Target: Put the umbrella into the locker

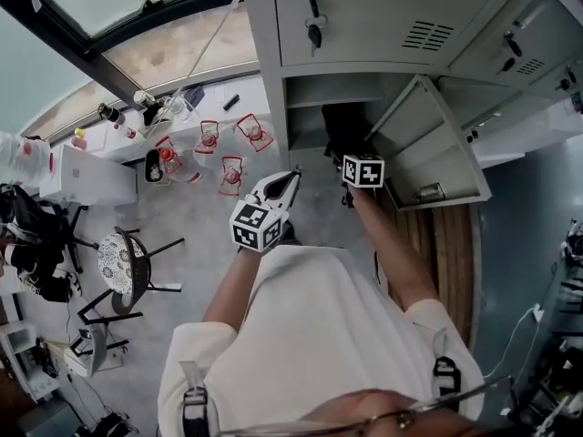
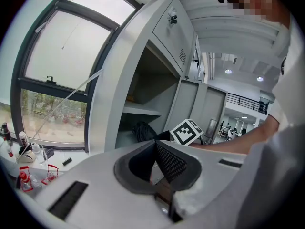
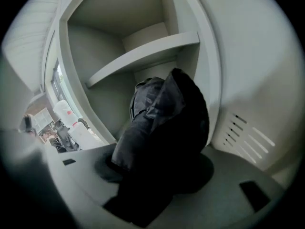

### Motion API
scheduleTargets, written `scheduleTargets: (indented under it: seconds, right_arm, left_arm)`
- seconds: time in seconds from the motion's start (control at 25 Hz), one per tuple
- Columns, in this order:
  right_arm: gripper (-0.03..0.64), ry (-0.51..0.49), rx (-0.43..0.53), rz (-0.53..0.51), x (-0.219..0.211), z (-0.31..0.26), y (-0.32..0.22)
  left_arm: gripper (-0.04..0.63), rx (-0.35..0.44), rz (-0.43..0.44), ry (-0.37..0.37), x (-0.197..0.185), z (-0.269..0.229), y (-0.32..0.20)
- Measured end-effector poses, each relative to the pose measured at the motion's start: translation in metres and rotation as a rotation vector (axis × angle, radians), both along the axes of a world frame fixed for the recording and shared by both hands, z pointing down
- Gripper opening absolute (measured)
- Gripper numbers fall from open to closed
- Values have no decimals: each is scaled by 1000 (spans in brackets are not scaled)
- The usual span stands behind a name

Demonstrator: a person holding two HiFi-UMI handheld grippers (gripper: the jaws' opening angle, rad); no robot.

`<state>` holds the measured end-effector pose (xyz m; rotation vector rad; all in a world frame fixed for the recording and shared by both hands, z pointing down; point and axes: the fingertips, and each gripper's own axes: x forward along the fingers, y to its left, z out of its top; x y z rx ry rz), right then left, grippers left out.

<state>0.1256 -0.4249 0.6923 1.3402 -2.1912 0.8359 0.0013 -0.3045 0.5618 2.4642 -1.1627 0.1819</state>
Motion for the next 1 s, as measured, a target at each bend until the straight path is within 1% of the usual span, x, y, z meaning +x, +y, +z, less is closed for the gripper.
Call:
scheduleTargets:
  seconds: [0.16, 0.4, 0.64, 0.76, 0.88, 1.0]
  right_arm:
    - [249, 67, -21, 22, -5, 9, -23]
    - [250, 153, -51, 26, -10, 19, -55]
    - [255, 242, -48, -1, -13, 30, -73]
    - [262, 283, -62, -17, -13, 40, -77]
    - [273, 299, -83, -23, -11, 50, -78]
    - [279, 284, -84, -26, -12, 54, -80]
  left_arm:
    - [3, 2, 1, 3, -8, -2, -12]
    - [3, -3, 6, -4, -18, 1, -24]
    - [3, -11, -1, -12, -28, 3, -31]
    - [3, -14, -10, -16, -34, 4, -33]
    - [3, -16, -17, -16, -36, 4, -34]
    - [3, -20, -20, -15, -39, 5, -32]
